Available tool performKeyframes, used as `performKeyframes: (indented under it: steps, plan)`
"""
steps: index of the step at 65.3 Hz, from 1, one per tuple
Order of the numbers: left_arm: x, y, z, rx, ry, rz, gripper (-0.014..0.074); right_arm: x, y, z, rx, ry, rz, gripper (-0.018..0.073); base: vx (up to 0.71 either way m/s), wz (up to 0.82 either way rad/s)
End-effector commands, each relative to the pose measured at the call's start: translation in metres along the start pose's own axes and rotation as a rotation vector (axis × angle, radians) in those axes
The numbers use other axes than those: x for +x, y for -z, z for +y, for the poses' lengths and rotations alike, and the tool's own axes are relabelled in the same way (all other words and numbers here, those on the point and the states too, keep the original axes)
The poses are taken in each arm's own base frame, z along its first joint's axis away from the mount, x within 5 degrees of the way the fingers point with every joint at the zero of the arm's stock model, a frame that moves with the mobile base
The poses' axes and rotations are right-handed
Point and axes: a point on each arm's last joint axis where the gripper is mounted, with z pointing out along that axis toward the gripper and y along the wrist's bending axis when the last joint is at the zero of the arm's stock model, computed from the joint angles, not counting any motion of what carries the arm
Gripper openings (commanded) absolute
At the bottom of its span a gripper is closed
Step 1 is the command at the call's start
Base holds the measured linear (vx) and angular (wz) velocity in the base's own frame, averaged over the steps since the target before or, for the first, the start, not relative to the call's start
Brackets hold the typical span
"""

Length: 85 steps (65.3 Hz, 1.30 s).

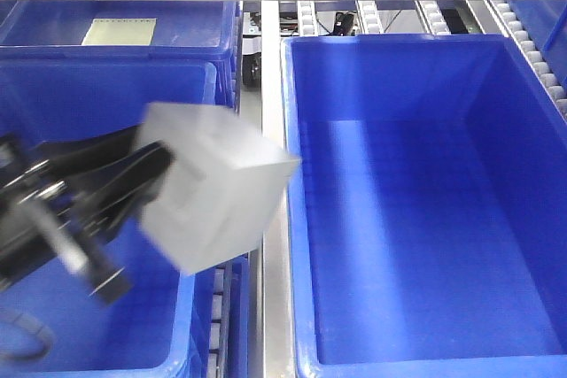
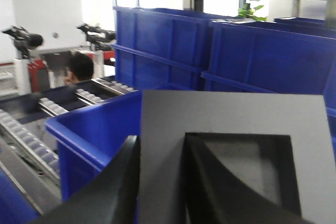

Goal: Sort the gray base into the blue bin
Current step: 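Swing the left gripper with the block over the farther blue bin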

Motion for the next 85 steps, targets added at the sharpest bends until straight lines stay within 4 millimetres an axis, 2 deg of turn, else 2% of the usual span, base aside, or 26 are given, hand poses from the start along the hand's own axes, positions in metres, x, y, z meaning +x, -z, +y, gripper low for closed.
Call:
performKeyframes:
  steps: [1,10,18,36,57,72,85]
  plan:
    - [-0.028,-0.019,-0.003,0.104,0.03,-0.116,0.002,-0.006,0.0,0.0,0.001,0.017,-0.069,-0.0005,0.0,0.0]
    - [-0.033,-0.046,-0.012,0.175,-0.002,-0.08,0.0018,-0.006,0.0,0.0,0.001,0.017,-0.069,-0.0005,0.0,0.0]
    - [-0.029,-0.073,-0.026,0.207,0.003,-0.004,0.0018,-0.006,0.0,0.0,0.001,0.017,-0.069,-0.0005,0.0,0.0]
    - [-0.026,-0.144,-0.063,0.212,0.01,0.139,0.0018,-0.006,0.0,0.0,0.001,0.017,-0.069,-0.0005,0.0,0.0]
    - [0.0,-0.22,-0.103,0.135,0.006,0.314,0.0018,-0.006,0.0,0.0,0.001,0.017,-0.069,-0.0005,0.0,0.0]
    - [0.02,-0.258,-0.113,0.007,0.089,0.447,0.0018,-0.006,0.0,0.0,0.001,0.017,-0.069,-0.0005,0.0,0.0]
    - [0.031,-0.278,-0.115,-0.045,0.032,0.563,0.0019,-0.006,0.0,0.0,0.001,0.017,-0.069,-0.0005,0.0,0.0]
